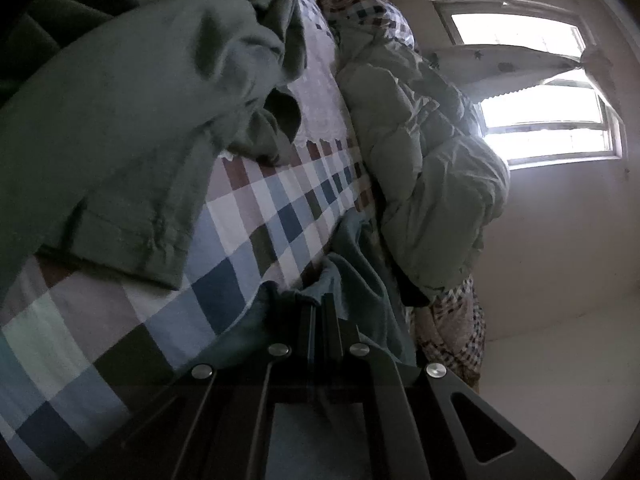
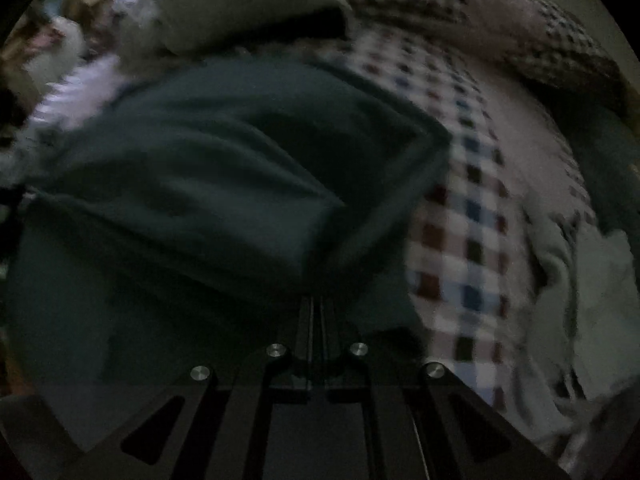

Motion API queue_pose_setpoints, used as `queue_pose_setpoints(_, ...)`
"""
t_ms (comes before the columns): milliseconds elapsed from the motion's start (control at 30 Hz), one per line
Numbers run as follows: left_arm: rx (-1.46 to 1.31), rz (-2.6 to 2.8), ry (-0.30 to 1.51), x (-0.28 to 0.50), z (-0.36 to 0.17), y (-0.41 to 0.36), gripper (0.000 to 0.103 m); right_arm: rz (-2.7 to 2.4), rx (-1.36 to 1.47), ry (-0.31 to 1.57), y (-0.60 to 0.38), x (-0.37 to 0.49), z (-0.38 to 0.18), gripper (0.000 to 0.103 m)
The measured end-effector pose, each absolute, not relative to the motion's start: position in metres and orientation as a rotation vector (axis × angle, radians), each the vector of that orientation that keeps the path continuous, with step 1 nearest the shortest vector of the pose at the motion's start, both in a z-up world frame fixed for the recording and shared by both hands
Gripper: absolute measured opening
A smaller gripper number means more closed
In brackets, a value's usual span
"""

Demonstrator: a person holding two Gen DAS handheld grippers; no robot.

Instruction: Fold clothes

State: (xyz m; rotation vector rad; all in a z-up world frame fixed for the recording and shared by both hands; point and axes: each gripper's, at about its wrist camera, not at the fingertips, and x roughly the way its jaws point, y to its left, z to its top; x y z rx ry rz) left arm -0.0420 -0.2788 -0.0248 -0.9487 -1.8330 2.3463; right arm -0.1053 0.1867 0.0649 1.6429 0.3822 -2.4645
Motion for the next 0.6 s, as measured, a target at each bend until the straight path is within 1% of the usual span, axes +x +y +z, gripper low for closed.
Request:
queue_pose_setpoints(67,-0.958,2.358,-1.811,-0.042,-0.024,-0.278,0.001,-2.516,1.669,0.429,0.188,-0.104,0.069,0.003)
queue_pose_setpoints(133,-0.964,2.371,-1.789,-0.042,-0.022,-0.277,0.001,-2.592,1.627,0.467,0.182,-0.1,0.088,0.012)
queue_pose_setpoints(167,-0.967,2.371,-1.786,-0.042,-0.022,-0.277,0.001,-2.615,1.593,0.471,0.176,-0.1,0.098,0.016)
queue_pose_setpoints(233,-0.967,2.364,-1.793,-0.042,-0.023,-0.278,0.001,-2.637,1.464,0.428,0.155,-0.099,0.126,0.041)
queue_pose_setpoints(267,-0.967,2.361,-1.797,-0.042,-0.024,-0.278,0.001,-2.625,1.398,0.393,0.141,-0.1,0.139,0.045)
queue_pose_setpoints(433,-0.971,2.361,-1.806,-0.042,-0.025,-0.277,0.001,-2.395,1.164,0.331,0.029,-0.12,0.181,0.046)
queue_pose_setpoints(600,-0.98,2.365,-1.797,-0.043,-0.027,-0.277,0.001,-2.185,1.15,0.311,-0.073,-0.167,0.174,0.046)
